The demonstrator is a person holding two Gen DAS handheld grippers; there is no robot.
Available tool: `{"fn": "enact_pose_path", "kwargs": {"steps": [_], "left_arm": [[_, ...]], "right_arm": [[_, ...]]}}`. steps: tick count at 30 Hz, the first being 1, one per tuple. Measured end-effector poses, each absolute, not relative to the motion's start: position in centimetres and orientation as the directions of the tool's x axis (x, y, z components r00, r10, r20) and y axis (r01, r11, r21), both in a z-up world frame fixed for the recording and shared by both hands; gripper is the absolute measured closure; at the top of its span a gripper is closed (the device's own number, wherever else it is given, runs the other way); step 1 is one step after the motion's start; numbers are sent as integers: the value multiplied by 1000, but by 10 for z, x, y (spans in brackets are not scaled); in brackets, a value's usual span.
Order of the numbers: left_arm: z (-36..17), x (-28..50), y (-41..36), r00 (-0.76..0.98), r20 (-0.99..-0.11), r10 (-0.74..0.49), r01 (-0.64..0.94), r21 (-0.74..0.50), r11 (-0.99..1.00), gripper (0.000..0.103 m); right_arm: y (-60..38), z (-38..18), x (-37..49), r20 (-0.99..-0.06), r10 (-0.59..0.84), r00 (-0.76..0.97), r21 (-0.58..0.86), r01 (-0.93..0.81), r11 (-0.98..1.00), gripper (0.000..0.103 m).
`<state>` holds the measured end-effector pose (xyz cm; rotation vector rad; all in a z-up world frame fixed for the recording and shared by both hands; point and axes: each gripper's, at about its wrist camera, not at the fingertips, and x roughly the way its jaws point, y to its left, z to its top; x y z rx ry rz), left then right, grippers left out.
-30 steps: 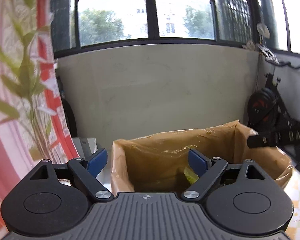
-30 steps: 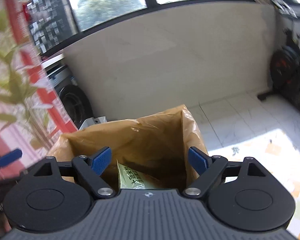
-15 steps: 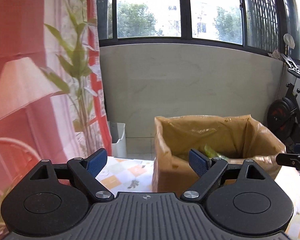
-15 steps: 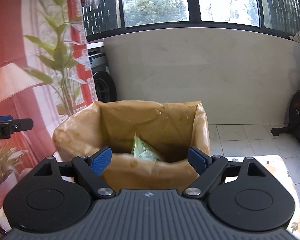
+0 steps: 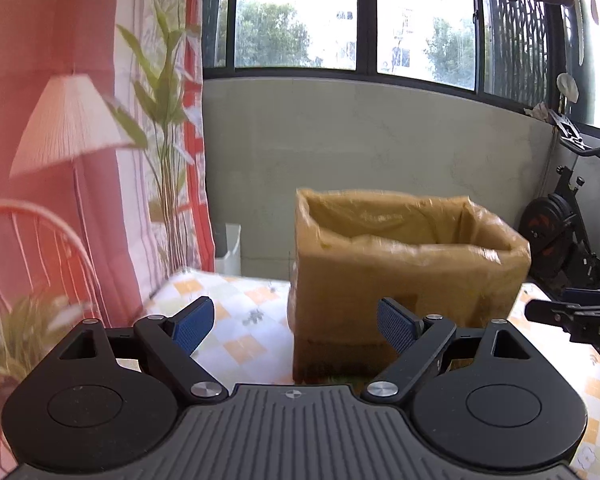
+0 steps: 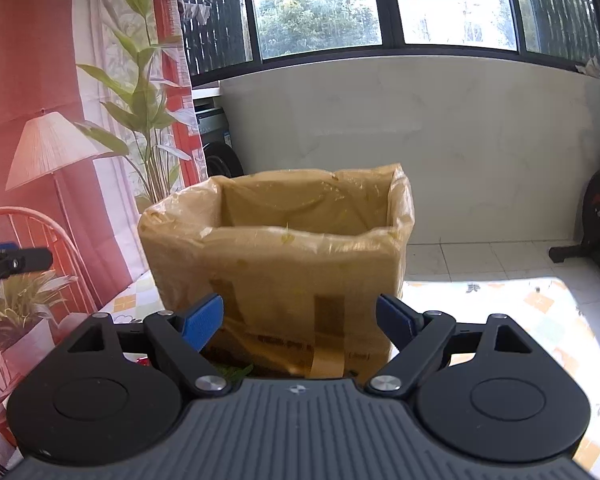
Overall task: Organize snacks
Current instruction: 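Lower left tool onto orange chip bag while right tool grasps bread packet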
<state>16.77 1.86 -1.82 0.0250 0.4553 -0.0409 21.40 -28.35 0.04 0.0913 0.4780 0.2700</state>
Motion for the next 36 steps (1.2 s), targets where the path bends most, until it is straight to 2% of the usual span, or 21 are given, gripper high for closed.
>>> {"fn": "enact_pose_path", "kwargs": {"steps": [10, 17, 24, 33, 36], "left_arm": [[-65, 138, 40, 857, -514, -29, 24, -18, 1000, 13], [-94, 120, 57, 821, -571, -8, 4, -9, 1000, 13], [-126, 120, 54, 749, -659, -70, 39, -62, 997, 13], [-154, 124, 54, 683, -724, -94, 24, -107, 994, 13], [-157, 125, 59, 650, -749, -131, 14, -161, 987, 13]], "right_arm": [[-266, -46, 177, -425, 251, 870, 160, -201, 967, 17], [-255, -83, 157, -486, 236, 842, 119, -203, 972, 17], [-240, -105, 151, -541, 252, 802, 66, -258, 964, 17], [-231, -121, 150, -583, 250, 773, 28, -289, 957, 17], [-231, -122, 150, -590, 246, 769, 31, -283, 959, 17]]}}
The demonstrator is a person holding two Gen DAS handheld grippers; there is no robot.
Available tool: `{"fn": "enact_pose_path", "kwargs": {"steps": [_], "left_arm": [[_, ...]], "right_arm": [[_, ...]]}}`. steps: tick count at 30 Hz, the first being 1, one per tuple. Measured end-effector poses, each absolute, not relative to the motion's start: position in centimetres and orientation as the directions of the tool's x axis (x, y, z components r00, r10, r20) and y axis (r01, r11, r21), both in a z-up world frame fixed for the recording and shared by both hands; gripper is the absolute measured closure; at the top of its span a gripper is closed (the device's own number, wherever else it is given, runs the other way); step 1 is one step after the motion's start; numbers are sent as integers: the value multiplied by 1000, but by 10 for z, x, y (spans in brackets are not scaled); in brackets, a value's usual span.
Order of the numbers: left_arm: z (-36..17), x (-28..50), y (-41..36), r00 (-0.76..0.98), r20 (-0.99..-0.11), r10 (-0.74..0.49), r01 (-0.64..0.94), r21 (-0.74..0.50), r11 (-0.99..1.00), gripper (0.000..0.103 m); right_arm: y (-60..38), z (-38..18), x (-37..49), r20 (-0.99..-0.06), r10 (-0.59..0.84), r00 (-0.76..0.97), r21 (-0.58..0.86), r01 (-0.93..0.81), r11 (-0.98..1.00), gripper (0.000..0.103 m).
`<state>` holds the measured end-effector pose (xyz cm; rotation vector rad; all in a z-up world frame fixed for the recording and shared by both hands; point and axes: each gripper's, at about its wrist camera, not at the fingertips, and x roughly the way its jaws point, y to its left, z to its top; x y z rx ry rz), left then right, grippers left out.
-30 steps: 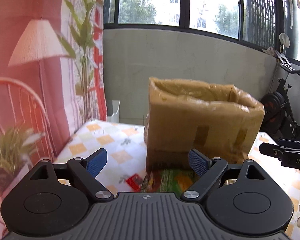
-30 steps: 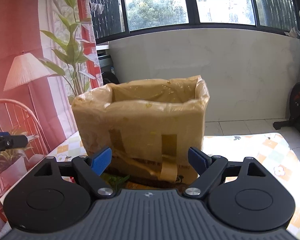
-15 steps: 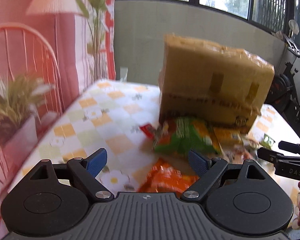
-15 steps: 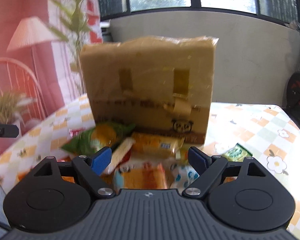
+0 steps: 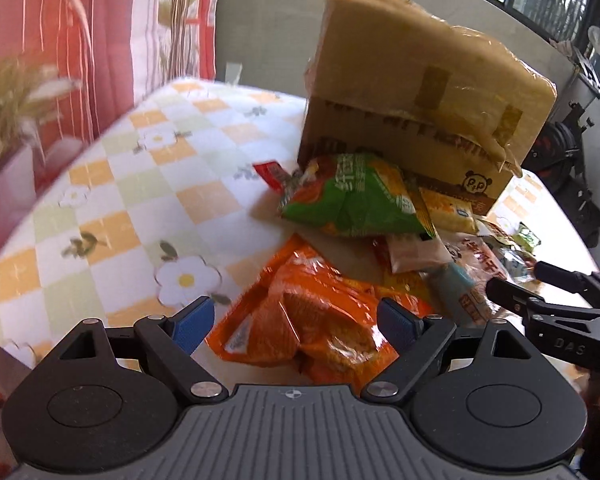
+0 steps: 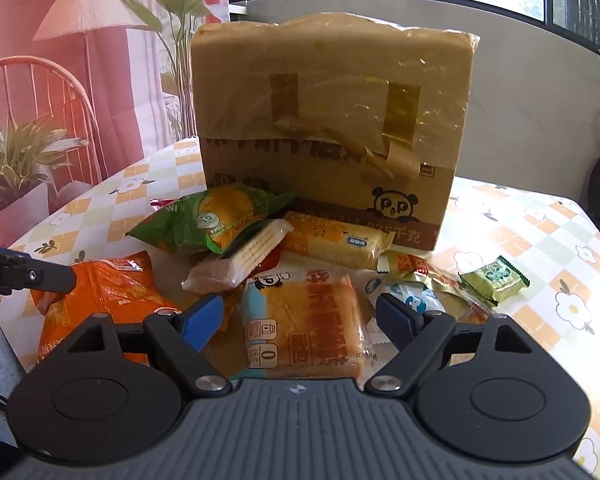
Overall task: Organize snacks
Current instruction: 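Lower left tool onto orange chip bag while right tool grasps bread packet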
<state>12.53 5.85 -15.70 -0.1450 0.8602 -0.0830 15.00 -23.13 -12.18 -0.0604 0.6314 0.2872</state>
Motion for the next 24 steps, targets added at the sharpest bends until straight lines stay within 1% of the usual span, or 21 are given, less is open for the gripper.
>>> {"fn": "enact_pose_path", "kwargs": {"steps": [4, 12, 19, 21, 24], "left_arm": [[-164, 128, 64, 604, -775, -185, -4, -234, 972, 13], [-174, 146, 69, 566, -794, -222, -59, -307, 950, 13], [-181, 166, 59, 561, -802, -204, -76, -295, 952, 10], [-184, 168, 58, 566, -801, -195, -78, -288, 955, 10], [-196, 170, 56, 535, -822, -194, -82, -279, 957, 11]], "right_arm": [[-230, -122, 150, -592, 243, 768, 26, -283, 959, 17], [-230, -125, 151, -603, 237, 762, 22, -281, 960, 17], [-236, -129, 156, -612, 226, 757, 30, -264, 964, 17], [-235, -132, 157, -618, 226, 753, 29, -266, 963, 17], [-233, -136, 158, -627, 228, 745, 22, -275, 961, 17]]}}
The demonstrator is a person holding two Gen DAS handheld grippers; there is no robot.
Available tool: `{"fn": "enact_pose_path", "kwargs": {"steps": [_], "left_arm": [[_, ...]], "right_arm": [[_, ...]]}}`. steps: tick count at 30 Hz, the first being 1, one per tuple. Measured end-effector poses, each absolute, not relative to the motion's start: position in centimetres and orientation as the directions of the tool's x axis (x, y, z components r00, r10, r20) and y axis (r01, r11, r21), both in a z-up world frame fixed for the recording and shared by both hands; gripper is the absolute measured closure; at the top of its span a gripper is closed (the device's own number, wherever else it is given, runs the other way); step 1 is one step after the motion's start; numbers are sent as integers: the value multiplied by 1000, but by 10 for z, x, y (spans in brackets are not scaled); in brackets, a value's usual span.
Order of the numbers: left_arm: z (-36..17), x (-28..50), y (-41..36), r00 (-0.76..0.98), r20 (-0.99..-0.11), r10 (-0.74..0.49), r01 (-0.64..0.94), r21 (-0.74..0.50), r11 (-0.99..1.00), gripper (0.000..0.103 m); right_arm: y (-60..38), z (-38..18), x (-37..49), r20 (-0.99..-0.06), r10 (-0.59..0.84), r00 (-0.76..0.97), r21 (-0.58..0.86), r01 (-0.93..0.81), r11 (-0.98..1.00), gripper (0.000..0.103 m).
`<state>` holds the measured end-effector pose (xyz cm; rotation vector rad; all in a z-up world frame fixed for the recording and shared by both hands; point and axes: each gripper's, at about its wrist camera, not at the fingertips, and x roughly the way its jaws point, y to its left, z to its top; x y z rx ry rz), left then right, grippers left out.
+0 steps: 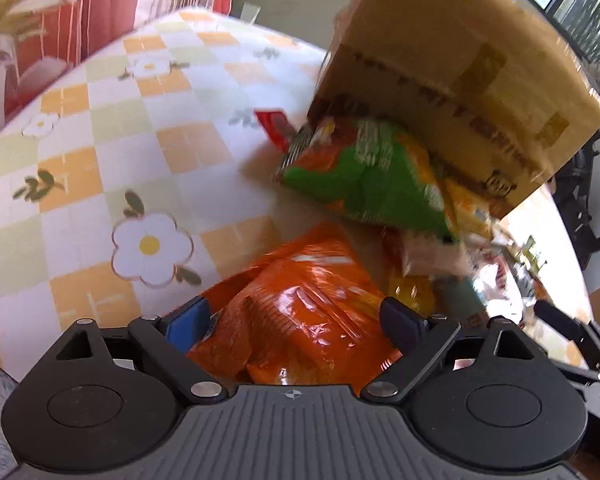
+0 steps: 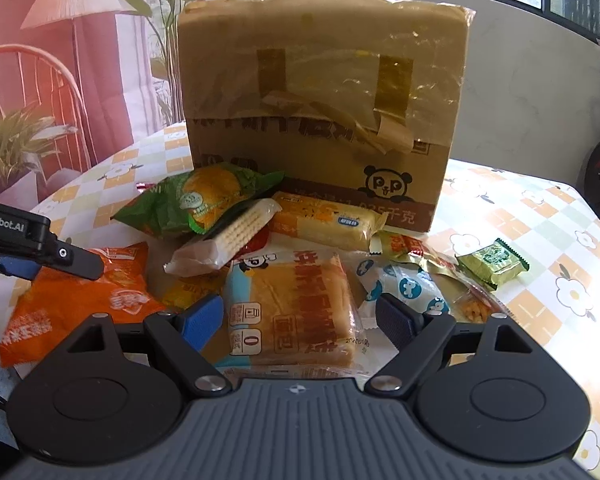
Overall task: Organize snacks
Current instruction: 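Lower left tool onto orange chip bag while right tool grasps bread packet, then carry orange chip bag and bread packet over the box and release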
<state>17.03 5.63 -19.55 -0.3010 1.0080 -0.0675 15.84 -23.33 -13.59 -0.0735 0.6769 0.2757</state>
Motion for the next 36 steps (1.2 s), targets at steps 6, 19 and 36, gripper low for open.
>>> {"fn": "enact_pose_path", "kwargs": {"steps": [6, 19, 36], "left_arm": [[-198, 165, 52, 558, -804, -206, -23, -263, 965, 32], [-185, 163, 51, 639, -758, -131, -9, -178, 984, 55], [-159, 162, 46, 751, -658, -53, 5, -75, 997, 55]], "right_arm": [[-230, -143, 169, -640, 237, 731, 27, -287, 958, 17], [-225, -157, 186, -696, 226, 681, -1, -316, 949, 29], [-233, -154, 180, -674, 248, 695, 44, -297, 954, 31]]}}
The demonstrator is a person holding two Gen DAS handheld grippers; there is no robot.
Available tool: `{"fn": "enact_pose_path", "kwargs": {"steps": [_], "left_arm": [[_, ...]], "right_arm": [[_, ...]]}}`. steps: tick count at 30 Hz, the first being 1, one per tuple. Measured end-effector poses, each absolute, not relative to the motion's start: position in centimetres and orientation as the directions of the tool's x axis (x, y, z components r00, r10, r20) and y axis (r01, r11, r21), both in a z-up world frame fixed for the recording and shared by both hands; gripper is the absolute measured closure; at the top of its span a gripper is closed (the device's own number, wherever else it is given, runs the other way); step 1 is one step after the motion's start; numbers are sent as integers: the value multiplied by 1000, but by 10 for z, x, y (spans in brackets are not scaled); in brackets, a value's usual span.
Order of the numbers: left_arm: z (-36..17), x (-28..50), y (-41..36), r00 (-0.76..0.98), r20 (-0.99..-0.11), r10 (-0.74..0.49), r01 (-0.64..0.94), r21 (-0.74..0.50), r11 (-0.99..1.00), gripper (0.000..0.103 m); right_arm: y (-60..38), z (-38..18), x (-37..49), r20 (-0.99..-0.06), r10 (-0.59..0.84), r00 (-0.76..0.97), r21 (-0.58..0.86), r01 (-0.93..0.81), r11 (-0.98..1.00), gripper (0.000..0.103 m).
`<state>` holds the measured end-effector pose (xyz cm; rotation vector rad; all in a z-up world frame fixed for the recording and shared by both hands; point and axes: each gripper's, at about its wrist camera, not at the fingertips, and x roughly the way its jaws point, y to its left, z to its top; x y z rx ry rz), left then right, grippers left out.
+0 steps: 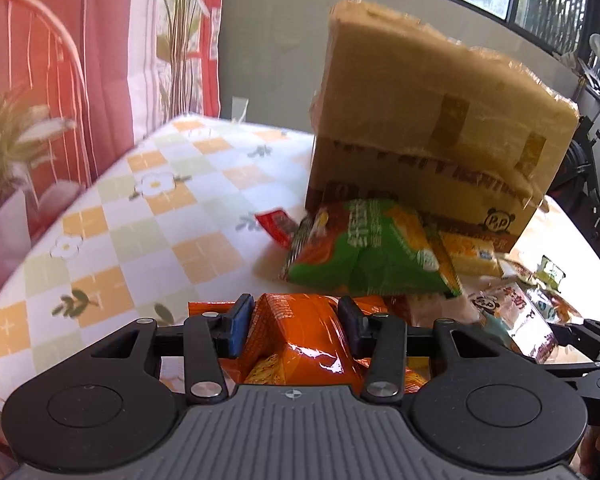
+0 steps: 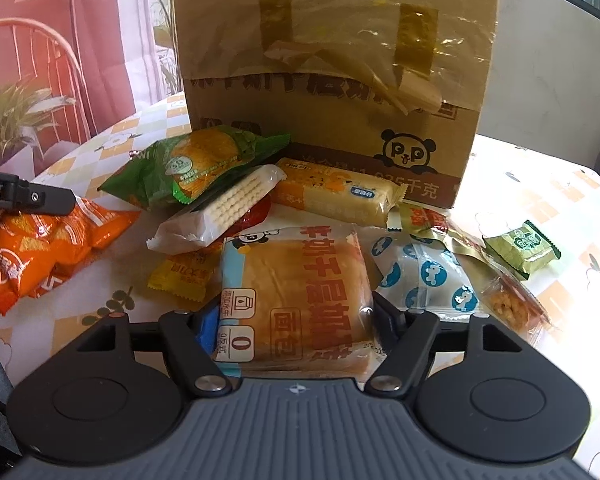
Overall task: Organize snacks
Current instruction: 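Carry orange chip bag and bread packet over the box and release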
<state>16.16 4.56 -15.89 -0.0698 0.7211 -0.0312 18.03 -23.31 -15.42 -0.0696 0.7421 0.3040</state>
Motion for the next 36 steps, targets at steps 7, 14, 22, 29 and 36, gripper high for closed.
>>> {"fn": "enact_pose_path", "kwargs": {"steps": [7, 14, 22, 29, 36], "left_arm": [[-135, 158, 40, 808, -588, -44, 19, -48, 999, 55], [-110, 156, 39, 854, -519, -38, 22, -37, 999, 55], [-75, 160, 41, 898, -438, -33, 31, -12, 999, 55], [-39, 176, 32, 936, -348, -56, 65, 15, 998, 55], [5, 223, 3, 955, -272, -117, 133, 41, 990, 54]], "right_arm": [[-243, -132, 174, -621, 243, 745, 54, -269, 962, 31], [-249, -104, 170, -548, 256, 797, 57, -270, 961, 31], [-260, -64, 173, -438, 273, 857, 60, -275, 960, 31], [-272, -16, 184, -325, 284, 902, 50, -284, 958, 31], [-282, 29, 227, -248, 282, 927, 9, -289, 957, 31]]}}
